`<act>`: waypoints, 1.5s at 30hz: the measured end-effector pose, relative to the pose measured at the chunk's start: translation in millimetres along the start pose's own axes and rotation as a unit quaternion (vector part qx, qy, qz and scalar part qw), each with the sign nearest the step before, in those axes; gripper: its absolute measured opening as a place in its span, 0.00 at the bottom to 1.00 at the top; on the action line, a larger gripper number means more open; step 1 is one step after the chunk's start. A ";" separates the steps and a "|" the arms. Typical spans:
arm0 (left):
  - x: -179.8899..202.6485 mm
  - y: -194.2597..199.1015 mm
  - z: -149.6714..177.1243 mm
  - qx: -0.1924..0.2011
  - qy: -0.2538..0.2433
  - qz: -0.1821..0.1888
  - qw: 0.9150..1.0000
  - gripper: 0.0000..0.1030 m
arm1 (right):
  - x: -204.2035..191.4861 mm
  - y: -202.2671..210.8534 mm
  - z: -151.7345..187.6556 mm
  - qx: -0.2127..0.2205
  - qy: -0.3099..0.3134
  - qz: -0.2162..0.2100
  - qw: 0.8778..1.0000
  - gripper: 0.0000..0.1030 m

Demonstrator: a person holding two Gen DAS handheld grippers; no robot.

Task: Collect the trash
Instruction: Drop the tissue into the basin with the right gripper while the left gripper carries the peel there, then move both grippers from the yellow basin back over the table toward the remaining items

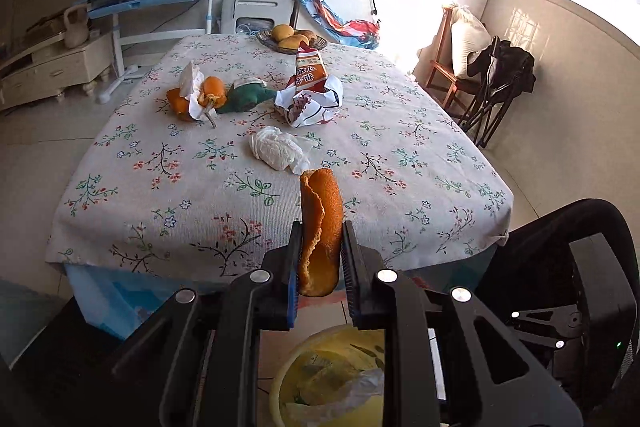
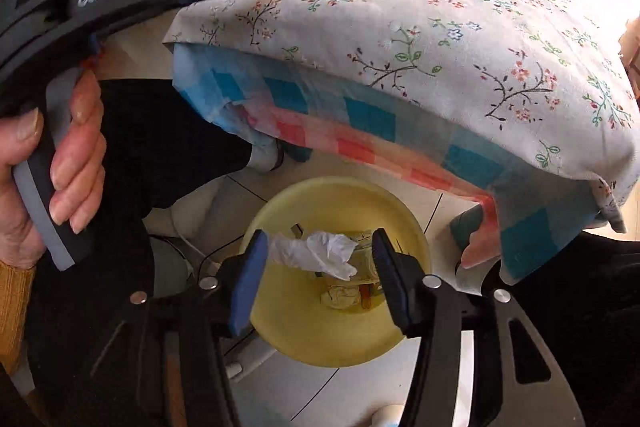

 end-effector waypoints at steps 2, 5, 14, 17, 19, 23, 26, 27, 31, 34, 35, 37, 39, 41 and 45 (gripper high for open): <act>6.1 1.5 7.2 -0.006 -0.001 0.004 1.000 0.18 | 9.1 9.2 -1.2 0.021 -0.028 -0.005 0.999 0.61; 15.3 3.3 17.2 -0.016 -0.009 0.007 1.000 0.18 | 24.2 25.2 -6.4 0.066 -0.073 -0.003 0.995 0.69; 50.6 5.1 49.1 -0.056 -0.066 0.021 0.996 0.18 | 51.7 67.3 -11.4 0.184 -0.151 0.014 0.971 0.77; 64.9 4.9 61.1 -0.074 -0.097 0.026 0.992 0.18 | 59.8 75.8 -9.6 0.208 -0.172 0.024 0.963 0.81; 73.2 4.8 68.8 -0.085 -0.117 0.028 0.989 0.18 | 63.1 79.9 -8.5 0.218 -0.185 0.024 0.958 0.81; 82.5 9.4 76.4 -0.085 -0.146 0.016 0.986 0.29 | 64.6 83.3 -7.3 0.231 -0.195 0.027 0.953 0.81; 83.1 16.1 75.1 -0.064 -0.152 -0.008 0.986 0.53 | 64.0 86.7 -6.1 0.236 -0.194 0.031 0.952 0.82; 82.5 19.5 74.5 -0.055 -0.151 -0.019 0.987 0.61 | 63.1 87.2 -5.5 0.238 -0.193 0.033 0.951 0.82; 74.8 32.3 69.2 -0.013 -0.141 -0.068 0.988 0.78 | 59.9 90.1 -1.8 0.245 -0.190 0.046 0.950 0.83; 65.5 39.9 65.5 0.006 -0.125 -0.091 0.988 0.84 | 55.9 92.4 1.5 0.248 -0.187 0.056 0.949 0.84; 62.1 42.3 64.6 0.012 -0.119 -0.100 0.988 0.87 | 55.9 93.6 2.4 0.250 -0.186 0.060 0.948 0.85; 55.5 47.1 62.9 0.022 -0.108 -0.123 0.986 0.92 | 51.8 94.8 4.4 0.252 -0.181 0.068 0.948 0.86; 49.3 51.1 60.9 0.030 -0.095 -0.131 0.986 0.93 | 45.1 93.8 6.0 0.252 -0.173 0.074 0.949 0.88; 44.2 52.0 58.2 0.036 -0.087 -0.144 0.985 0.93 | 41.8 92.2 4.0 0.251 -0.163 0.079 0.951 0.90; 35.7 52.0 53.8 0.043 -0.067 -0.162 0.984 0.93 | 39.6 80.5 -1.3 0.235 -0.150 0.090 0.956 0.90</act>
Point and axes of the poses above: each gripper's, at about its wrist camera, not at the fingertips, and y roughly against the way its jaws point, x to its right, z to its underside, the point moved 1 cm from there along -y, roughly the way its jaws point
